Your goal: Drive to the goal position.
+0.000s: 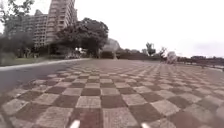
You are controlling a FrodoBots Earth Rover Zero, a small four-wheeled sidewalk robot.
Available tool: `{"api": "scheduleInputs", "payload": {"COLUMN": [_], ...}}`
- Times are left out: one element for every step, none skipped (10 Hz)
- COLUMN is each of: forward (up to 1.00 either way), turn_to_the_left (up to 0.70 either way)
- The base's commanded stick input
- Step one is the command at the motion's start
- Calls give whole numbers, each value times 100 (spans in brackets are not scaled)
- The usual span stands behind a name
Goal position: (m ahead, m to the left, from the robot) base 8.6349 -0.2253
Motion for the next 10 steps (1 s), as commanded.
{"api": "scheduleInputs", "payload": {"forward": [70, 70, 70, 70, 70, 70, 70, 70, 70, 70], "turn_to_the_left": [0, 2, 17, 33, 27, 9, 3, 0, 0, 0]}}
